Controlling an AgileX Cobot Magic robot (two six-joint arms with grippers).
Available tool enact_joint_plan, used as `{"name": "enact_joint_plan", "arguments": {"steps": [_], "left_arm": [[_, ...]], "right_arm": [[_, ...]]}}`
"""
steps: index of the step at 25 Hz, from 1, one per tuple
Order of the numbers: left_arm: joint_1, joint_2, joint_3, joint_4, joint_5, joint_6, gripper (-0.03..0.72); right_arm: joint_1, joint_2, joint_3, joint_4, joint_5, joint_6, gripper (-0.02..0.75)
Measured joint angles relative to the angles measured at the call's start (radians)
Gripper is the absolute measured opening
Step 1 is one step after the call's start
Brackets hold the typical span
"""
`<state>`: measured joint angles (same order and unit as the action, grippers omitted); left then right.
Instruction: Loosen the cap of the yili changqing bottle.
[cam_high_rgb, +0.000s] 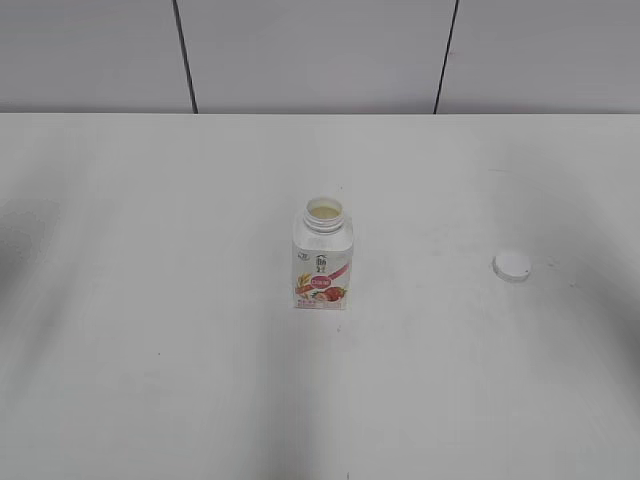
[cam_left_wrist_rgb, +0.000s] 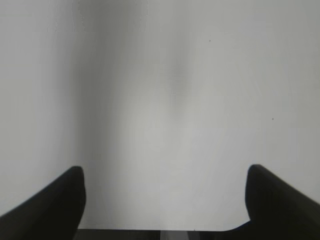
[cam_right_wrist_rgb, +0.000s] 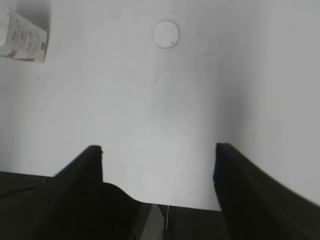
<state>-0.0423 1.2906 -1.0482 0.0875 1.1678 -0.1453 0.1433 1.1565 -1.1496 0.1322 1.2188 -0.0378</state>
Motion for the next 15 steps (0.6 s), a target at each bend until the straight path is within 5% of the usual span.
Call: {"name": "enact_joint_plan", "arguments": {"steps": [15], "left_arm": [[0.0,-0.635,0.383,0.001,-0.135,0.0,0.59]], "right_arm": [[0.0,-0.367,0.218,-0.002,0.001,0.0,0.545]]}}
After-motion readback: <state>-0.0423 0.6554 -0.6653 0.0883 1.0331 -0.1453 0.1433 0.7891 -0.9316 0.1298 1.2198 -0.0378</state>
